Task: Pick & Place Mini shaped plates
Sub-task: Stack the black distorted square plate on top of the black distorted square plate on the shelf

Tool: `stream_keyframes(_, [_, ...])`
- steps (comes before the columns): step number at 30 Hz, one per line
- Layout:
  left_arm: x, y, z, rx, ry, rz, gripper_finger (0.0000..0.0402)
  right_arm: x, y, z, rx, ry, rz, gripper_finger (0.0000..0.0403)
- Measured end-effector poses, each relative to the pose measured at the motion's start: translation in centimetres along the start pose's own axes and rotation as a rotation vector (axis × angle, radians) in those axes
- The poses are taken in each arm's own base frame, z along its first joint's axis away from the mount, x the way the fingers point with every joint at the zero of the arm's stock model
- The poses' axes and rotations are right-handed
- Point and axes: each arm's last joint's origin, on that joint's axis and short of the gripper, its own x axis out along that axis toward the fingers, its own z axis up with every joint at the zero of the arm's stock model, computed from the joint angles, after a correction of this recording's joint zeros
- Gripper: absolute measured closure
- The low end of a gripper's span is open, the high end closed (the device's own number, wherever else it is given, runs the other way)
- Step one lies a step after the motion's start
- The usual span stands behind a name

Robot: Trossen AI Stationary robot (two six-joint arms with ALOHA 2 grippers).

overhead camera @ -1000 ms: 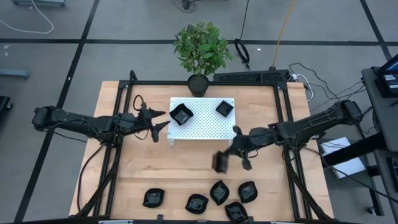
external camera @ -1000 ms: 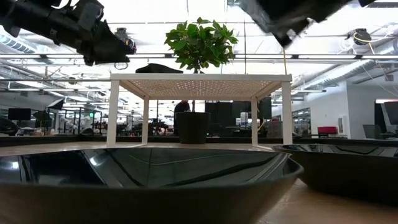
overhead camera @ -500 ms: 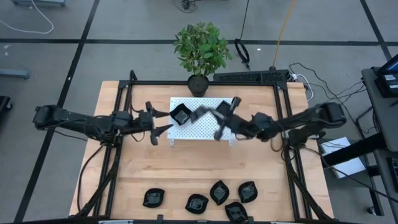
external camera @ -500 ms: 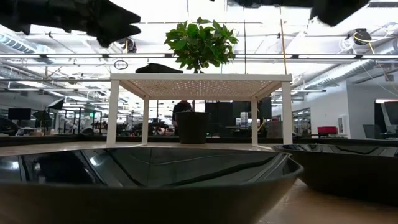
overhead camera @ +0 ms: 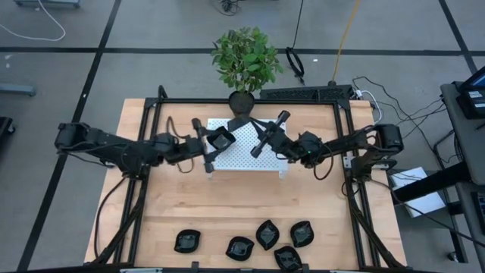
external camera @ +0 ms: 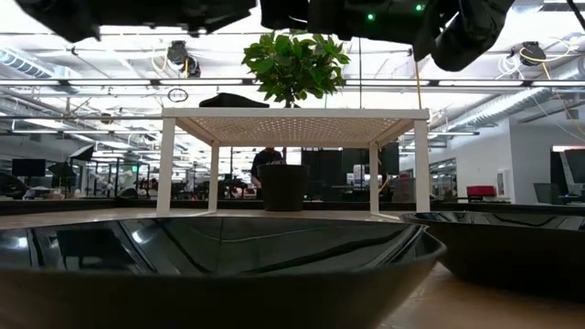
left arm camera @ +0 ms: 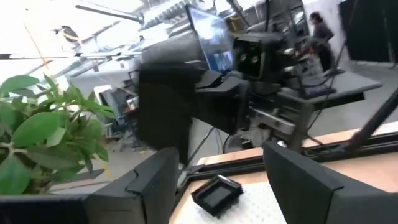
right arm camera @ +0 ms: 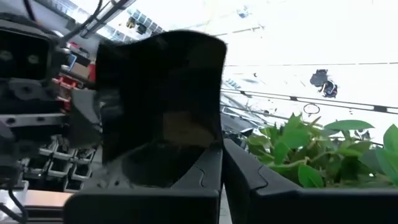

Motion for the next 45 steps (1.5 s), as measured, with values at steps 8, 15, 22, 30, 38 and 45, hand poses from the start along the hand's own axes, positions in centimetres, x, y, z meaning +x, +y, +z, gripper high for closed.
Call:
stream_keyframes(8, [3.1,0.3,1.3,0.048,0.045,0.174,0.0163,-0.1,0.2,0.1,0.001,0.003,0.005,0.0403])
stream_keyframes(15, [3.2,0.4,1.8,0.044,0.041,0.195,0.0164,-0.1,0.2,0.1,0.001,0.003,0.005,0.0403])
stream_keyframes(22, [3.0,0.4,2.0,0.056,0.064,0.27,0.0249,-0.1,0.3,0.1,0.008,0.004,0.01,0.0403])
stream_keyframes(30, [2.8,0.7,2.3,0.019,0.075,0.346,0.039,-0.3,1.1,-0.1,-0.024,0.054,0.096,0.0372])
stream_keyframes(38, [1.2,1.6,3.9,0.03,0.133,0.484,0.0396,-1.4,2.4,1.8,0.047,0.05,0.167,0.0247])
stream_keyframes(45, [-0.7,2.7,4.9,-0.082,0.182,0.49,0.0398,-2.0,1.2,3.7,0.161,0.137,0.227,0.0192])
